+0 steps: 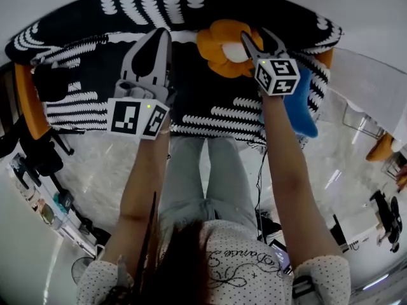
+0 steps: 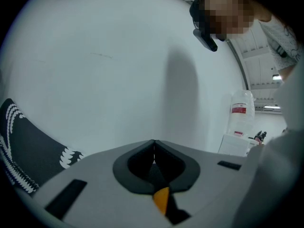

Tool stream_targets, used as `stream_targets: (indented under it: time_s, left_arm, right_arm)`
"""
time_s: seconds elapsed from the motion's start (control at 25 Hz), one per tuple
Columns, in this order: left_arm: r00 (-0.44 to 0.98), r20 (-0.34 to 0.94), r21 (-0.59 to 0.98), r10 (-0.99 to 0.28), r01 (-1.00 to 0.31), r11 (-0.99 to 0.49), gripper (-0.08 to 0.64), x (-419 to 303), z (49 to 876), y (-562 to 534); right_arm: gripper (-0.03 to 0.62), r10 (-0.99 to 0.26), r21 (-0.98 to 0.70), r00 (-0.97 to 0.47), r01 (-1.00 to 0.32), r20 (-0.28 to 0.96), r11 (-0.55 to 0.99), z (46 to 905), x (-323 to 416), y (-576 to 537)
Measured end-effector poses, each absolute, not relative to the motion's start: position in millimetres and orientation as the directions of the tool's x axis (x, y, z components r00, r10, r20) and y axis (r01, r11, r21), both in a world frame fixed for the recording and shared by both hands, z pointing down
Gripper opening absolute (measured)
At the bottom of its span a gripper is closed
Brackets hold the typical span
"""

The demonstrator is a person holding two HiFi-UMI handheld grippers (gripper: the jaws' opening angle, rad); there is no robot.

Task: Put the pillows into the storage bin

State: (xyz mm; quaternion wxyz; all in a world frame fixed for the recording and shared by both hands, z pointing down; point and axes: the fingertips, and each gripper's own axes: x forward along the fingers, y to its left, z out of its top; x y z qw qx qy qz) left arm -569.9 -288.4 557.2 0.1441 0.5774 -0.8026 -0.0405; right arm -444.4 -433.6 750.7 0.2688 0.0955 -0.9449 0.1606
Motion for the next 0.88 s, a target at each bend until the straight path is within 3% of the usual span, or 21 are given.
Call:
stream_targets:
  time_s: [0.12, 0.28, 0.48, 0.88]
  left_arm:
    - [-0.294, 0.200, 0.232, -0.935, -0.913, 0.336, 0.005, -572, 564, -286]
    - [-0.291, 0.223, 0.207, -0.930, -0.918, 0.337, 0.005, -572, 568, -280]
    - [-0.301, 0.220, 0.216, -0.928, -0.913, 0.347, 0.005, -576, 570, -271]
    - [-0.288, 0.158, 0.204, -0.944, -0.926, 0.317, 0.005, -576, 509, -264]
  right_arm:
    - [0.252, -0.033, -0.222, -0.758, -0.233, 0.651, 0.947, 800, -449, -425]
    - [0.184, -0.022, -0.172, -0.707, -0.202, 0.707, 0.964, 824, -450, -423]
    - [0.046, -0.029, -0.181, -0.724, -0.211, 0.689, 0.961, 813, -450, -413]
    - [0.029, -0.153, -0.179, -0.830, -0.289, 0.536, 0.940, 689, -408, -393]
